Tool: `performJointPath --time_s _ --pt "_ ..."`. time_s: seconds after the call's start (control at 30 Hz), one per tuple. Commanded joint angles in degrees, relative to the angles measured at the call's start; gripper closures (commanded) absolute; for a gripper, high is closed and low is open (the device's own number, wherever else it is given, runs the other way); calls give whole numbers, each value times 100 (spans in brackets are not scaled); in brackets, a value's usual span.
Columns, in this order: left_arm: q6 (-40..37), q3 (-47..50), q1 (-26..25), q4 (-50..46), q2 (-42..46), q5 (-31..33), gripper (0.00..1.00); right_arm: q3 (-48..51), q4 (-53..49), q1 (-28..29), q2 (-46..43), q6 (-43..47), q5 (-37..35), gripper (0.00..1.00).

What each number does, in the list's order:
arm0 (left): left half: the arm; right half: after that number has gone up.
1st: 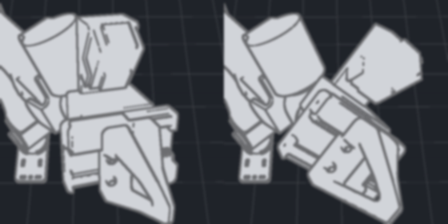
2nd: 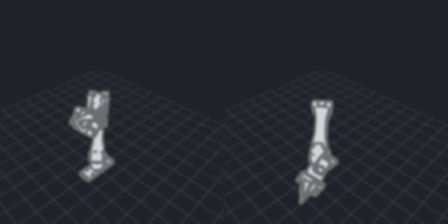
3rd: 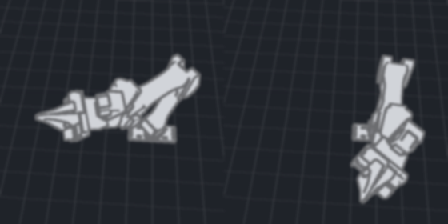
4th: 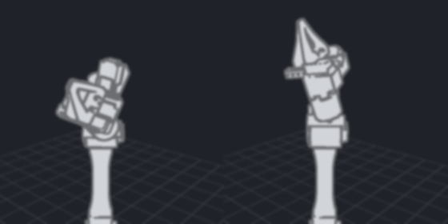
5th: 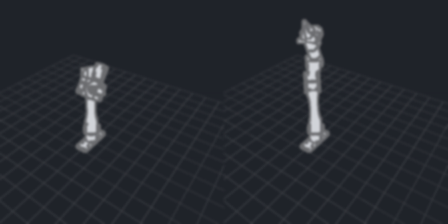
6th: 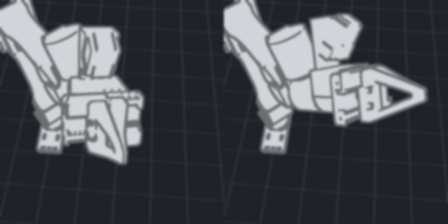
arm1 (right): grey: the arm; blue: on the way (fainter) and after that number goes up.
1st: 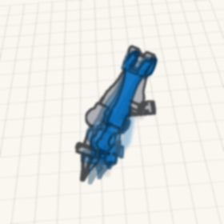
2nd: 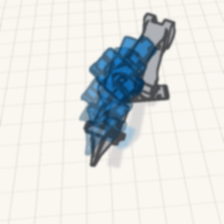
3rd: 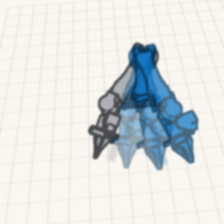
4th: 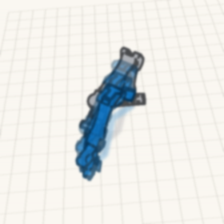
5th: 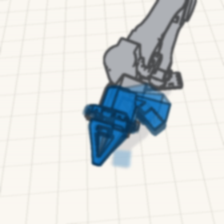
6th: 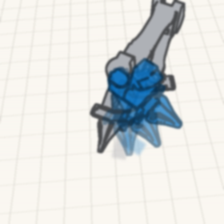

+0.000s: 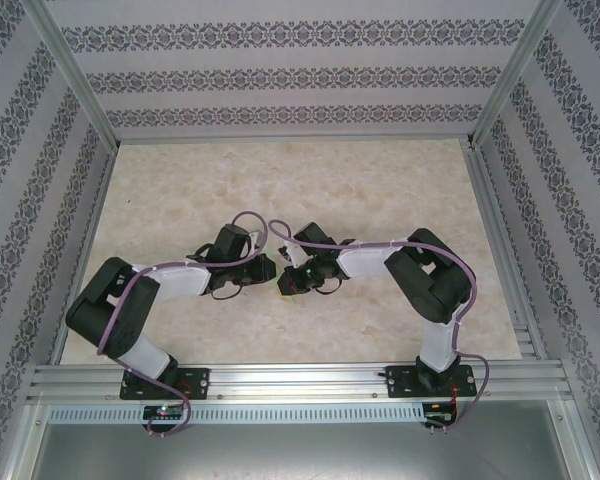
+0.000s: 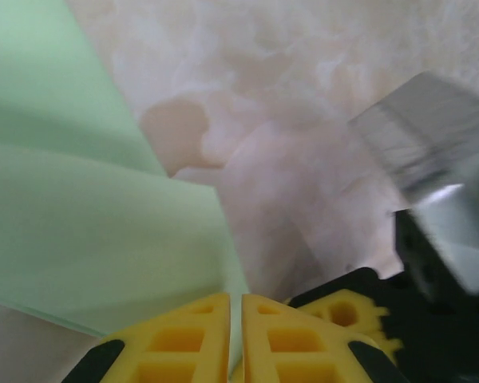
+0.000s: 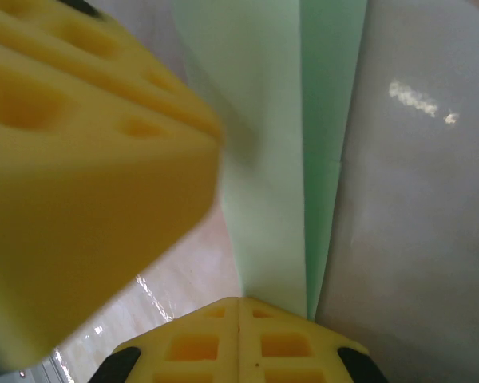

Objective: Fold a paper plane with a square sheet of paper (pick it up from the middle)
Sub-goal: Fold the wing for the fifth time at the center of the table.

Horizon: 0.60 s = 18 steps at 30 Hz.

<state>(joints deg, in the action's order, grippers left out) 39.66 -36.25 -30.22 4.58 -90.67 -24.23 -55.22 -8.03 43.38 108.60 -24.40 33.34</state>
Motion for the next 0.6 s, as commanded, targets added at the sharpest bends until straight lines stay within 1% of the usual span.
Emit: performJointPath --time_s 0.0,0.17,0.27,0.57 --pt "145 -119 -88 273 -189 -35 88 289 -508 -22 190 -51 -566 97" --pt "118 -113 -71 -112 -249 422 88 333 -550 -17 171 -64 -683 98" --pt "96 -26 42 -192 -258 574 89 396 -570 -25 157 -59 -766 98" --pt "-200 -165 659 -373 -507 623 88 659 -746 0 157 50 -1156 99"
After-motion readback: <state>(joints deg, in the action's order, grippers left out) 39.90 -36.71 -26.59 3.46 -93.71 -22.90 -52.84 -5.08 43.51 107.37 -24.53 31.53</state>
